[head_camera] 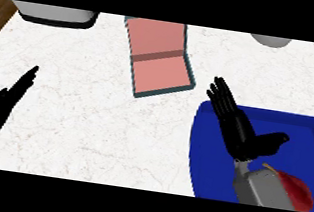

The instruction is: Pick the pear from the tray and place it in the cardboard box

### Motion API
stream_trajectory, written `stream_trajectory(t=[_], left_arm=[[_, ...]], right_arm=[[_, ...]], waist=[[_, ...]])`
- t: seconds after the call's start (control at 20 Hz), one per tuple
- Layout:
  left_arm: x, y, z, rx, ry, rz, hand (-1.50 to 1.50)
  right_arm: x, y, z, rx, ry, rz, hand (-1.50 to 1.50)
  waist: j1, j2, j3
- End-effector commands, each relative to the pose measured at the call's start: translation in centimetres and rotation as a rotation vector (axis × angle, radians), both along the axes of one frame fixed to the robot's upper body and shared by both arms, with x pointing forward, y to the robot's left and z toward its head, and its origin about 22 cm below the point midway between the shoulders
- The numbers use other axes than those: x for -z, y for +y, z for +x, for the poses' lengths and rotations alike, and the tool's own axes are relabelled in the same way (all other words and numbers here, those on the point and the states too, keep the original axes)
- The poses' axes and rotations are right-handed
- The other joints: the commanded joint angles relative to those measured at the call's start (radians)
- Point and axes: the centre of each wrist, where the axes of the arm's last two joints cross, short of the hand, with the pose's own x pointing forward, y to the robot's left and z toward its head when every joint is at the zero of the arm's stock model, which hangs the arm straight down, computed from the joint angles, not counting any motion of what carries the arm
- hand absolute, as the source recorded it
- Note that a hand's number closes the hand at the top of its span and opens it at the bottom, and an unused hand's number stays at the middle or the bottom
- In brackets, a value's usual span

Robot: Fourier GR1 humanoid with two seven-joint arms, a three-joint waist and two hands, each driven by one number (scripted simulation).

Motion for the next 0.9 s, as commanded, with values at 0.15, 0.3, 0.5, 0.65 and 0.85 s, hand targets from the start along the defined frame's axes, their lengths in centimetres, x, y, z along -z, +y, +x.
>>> stream_trajectory(t=[0.15,0.3,0.5,0.65,0.85], left_arm=[[-1.9,2.5,0.9,-0.147,-0.129,0.042,0.0],[-0.6,2.0,0.4,-0.142,-0.074,0.035,0.0],[0.2,1.5,0.2,-0.193,-0.12,-0.003,0.0],[-0.6,1.5,0.6,-0.188,-0.139,-0.001,0.0],[-0.5,1.8,0.6,-0.196,-0.147,0.01,0.0]], right_arm=[[-1.3,-8.0,-0.8,-0.446,-0.017,-0.083,-1.5],[-10.4,-7.0,2.5,-0.532,-0.425,-0.417,-1.5],[-6.0,-13.7,-0.1,-0.725,-0.279,-0.505,-1.5],[-3.9,-18.1,-0.9,-0.706,-0.27,-0.25,-1.5],[-4.8,-18.5,-0.6,-0.755,-0.368,-0.241,-1.5]], waist=[[0.008,0.007,0.0],[0.027,-0.085,-0.018],[0.007,0.018,0.007],[0.018,0.027,0.01],[0.031,0.025,0.01]])
